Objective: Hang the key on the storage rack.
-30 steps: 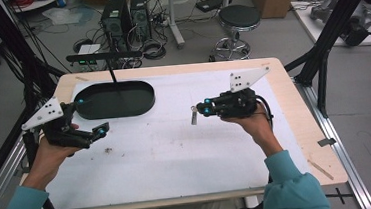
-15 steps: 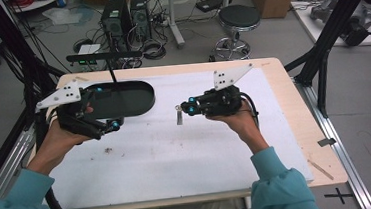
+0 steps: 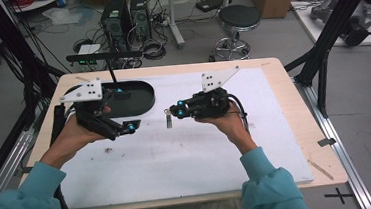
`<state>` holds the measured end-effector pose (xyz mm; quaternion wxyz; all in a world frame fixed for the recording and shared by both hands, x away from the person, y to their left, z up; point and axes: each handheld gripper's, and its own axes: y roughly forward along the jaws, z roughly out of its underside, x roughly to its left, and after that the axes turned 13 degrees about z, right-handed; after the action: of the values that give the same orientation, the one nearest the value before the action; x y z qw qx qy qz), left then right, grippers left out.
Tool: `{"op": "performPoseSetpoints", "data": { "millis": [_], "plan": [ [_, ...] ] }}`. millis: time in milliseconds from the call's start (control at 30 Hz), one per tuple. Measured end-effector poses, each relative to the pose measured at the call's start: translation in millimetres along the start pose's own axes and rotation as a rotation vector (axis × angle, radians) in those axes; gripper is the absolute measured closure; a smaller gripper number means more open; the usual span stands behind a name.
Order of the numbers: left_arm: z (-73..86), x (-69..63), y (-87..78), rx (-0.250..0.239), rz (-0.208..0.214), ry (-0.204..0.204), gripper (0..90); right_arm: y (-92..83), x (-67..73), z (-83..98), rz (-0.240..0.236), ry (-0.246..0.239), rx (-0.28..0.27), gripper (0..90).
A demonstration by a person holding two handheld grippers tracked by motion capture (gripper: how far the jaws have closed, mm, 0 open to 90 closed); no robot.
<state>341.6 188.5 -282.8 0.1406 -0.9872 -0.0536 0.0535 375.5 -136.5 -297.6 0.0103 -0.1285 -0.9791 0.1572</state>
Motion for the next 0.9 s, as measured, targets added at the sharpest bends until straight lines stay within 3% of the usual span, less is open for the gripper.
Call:
{"op": "performPoseSetpoints", "data": {
  "millis": [200, 467, 567, 633, 900],
  "plan": [
    [-1.0, 5.0, 15.4, 0.016, 0.045, -0.012, 2.8, 9.0, 0.4, 3.6, -0.025, 0.012, -0.003, 88.6],
    [-7.5, 4.1, 32.5, 0.055, 0.108, 0.005, 2.9, 15.9, 2.1, 4.0, -0.049, 0.015, -0.004, 88.6],
    [-8.4, 3.4, 35.8, 0.059, 0.134, 0.008, 12.7, 15.6, 2.7, 4.9, -0.055, 0.022, -0.01, 88.6],
    [-8.6, 3.9, 38.1, 0.065, 0.148, 0.001, 12.8, 15.5, 2.4, 5.8, -0.06, 0.022, -0.015, 88.6],
    [-8.9, 6.0, 42.9, 0.08, 0.207, -0.009, 27.7, 14.3, 1.6, 8.7, -0.071, 0.033, -0.012, 88.6]
  ]
}}
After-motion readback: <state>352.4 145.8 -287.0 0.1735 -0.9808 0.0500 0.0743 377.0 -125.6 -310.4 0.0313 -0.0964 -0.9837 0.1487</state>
